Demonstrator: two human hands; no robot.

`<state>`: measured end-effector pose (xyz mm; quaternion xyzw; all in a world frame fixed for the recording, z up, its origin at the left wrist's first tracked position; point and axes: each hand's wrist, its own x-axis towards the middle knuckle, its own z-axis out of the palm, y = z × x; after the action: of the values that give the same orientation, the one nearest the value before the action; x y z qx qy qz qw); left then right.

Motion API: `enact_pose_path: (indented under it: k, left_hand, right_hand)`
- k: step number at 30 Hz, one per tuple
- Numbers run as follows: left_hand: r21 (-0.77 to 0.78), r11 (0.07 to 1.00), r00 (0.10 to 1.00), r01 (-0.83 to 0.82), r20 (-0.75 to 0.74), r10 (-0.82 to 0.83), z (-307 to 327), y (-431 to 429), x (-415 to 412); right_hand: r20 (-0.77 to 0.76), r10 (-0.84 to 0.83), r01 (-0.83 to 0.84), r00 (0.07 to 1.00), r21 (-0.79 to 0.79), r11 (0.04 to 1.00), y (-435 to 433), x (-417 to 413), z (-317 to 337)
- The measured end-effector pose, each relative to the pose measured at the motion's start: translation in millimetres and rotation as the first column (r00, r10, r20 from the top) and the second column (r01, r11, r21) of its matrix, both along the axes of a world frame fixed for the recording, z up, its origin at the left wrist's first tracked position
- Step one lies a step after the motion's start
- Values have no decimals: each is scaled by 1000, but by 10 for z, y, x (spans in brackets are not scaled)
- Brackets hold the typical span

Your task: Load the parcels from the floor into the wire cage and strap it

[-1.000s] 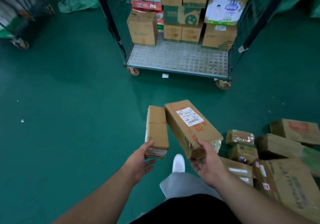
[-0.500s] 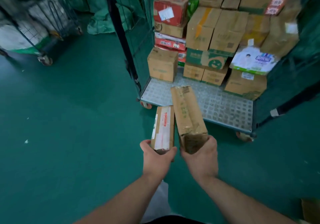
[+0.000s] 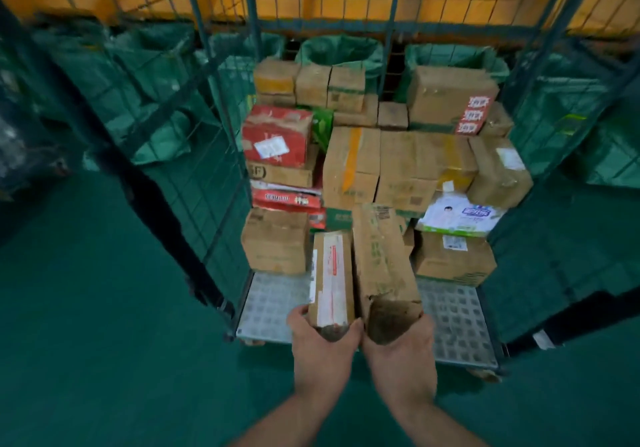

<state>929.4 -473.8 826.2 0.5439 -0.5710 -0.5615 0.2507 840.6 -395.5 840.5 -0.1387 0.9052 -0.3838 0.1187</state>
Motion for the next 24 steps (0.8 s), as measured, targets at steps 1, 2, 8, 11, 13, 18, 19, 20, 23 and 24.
enact_pose_path:
  k: [1, 2, 8, 11, 13, 18, 19, 20, 23, 24]
  left_hand:
    - [-18, 1000, 999, 5, -32, -6, 58, -163, -153]
    - [-34, 999, 999, 15, -46, -16, 92, -306, -312]
    - [-23, 998, 990, 62, -123, -64, 121, -1285, -1493]
    - [-27, 998, 994, 53, -96, -55, 145, -1703, -1831]
    - [-46, 998, 996, 41, -74, -45, 182, -2029, -2045]
    - [-141, 990, 999, 29, -19, -32, 301, -2787, -2519]
    - [-153, 987, 999, 45, -7, -47, 331, -2883, -2573]
    - [-167, 984, 998, 63, 8, -62, 354, -3016, -2663]
    - [-175, 979, 995, 101, 27, -98, 305, -3419, -2987]
    - [-184, 977, 994, 113, 36, -108, 268, -3530, -3094]
  right_hand:
    - [-6, -14, 14, 1000, -22, 1000, -139, -120, 53]
    - [-4, -26, 26, 1000, -47, 999, -259, -248, 71]
    - [13, -104, 105, 995, -80, 991, -1204, -1343, 36]
    - [54, -62, 68, 997, -117, 991, -1630, -1727, 32]
    - [68, -58, 67, 996, -145, 987, -1954, -1952, 49]
    - [101, -60, 72, 993, -118, 990, -2727, -2426, 164]
    - [134, -77, 92, 988, -116, 989, -2817, -2486, 189]
    - [150, -96, 115, 984, -124, 986, -2947, -2577, 211]
    - [142, -128, 146, 982, -127, 981, -3303, -2890, 173]
    - [139, -140, 155, 980, -106, 982, -3409, -2979, 146]
